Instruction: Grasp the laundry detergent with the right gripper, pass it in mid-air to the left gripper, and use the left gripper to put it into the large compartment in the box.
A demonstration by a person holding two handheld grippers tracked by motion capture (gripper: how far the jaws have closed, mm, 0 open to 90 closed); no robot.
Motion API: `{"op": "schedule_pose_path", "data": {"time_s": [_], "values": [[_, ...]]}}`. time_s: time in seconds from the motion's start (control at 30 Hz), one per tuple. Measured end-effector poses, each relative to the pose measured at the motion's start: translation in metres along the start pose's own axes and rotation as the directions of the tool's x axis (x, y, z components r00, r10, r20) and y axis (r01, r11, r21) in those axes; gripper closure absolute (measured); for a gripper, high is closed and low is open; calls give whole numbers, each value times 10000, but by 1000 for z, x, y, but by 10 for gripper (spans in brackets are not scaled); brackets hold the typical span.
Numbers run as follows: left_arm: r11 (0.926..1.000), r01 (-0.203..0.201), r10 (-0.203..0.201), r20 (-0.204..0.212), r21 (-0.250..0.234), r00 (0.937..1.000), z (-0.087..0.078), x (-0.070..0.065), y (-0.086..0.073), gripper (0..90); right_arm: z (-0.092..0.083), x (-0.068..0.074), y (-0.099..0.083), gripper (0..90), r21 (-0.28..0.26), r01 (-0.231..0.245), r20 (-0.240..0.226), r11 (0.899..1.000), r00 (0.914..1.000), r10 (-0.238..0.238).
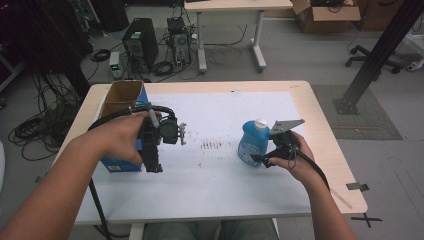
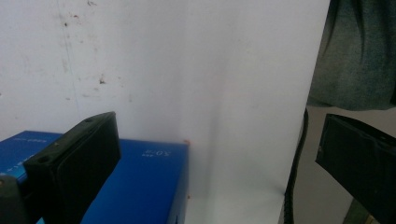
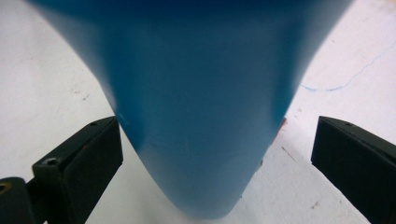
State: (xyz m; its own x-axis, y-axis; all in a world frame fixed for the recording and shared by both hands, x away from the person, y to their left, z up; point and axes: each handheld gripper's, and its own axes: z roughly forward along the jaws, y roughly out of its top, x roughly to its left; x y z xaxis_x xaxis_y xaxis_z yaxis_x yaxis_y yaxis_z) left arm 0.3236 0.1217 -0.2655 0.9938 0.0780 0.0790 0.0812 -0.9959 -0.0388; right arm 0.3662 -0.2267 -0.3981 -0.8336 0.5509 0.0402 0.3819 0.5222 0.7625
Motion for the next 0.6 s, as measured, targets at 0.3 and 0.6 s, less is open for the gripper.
{"op": "schedule_pose_path", "data": {"time_s": [0.3, 0.6], "values": [[10000, 2, -2, 6, 3, 10000, 1, 0, 0, 2, 3, 1, -2, 22, -366, -99, 97, 9993, 9999, 103], [10000, -12, 12, 19, -13, 10000, 2, 0, 1, 2, 5, 2, -3, 19, -615, -269, 241, 9977, 9993, 284]]}}
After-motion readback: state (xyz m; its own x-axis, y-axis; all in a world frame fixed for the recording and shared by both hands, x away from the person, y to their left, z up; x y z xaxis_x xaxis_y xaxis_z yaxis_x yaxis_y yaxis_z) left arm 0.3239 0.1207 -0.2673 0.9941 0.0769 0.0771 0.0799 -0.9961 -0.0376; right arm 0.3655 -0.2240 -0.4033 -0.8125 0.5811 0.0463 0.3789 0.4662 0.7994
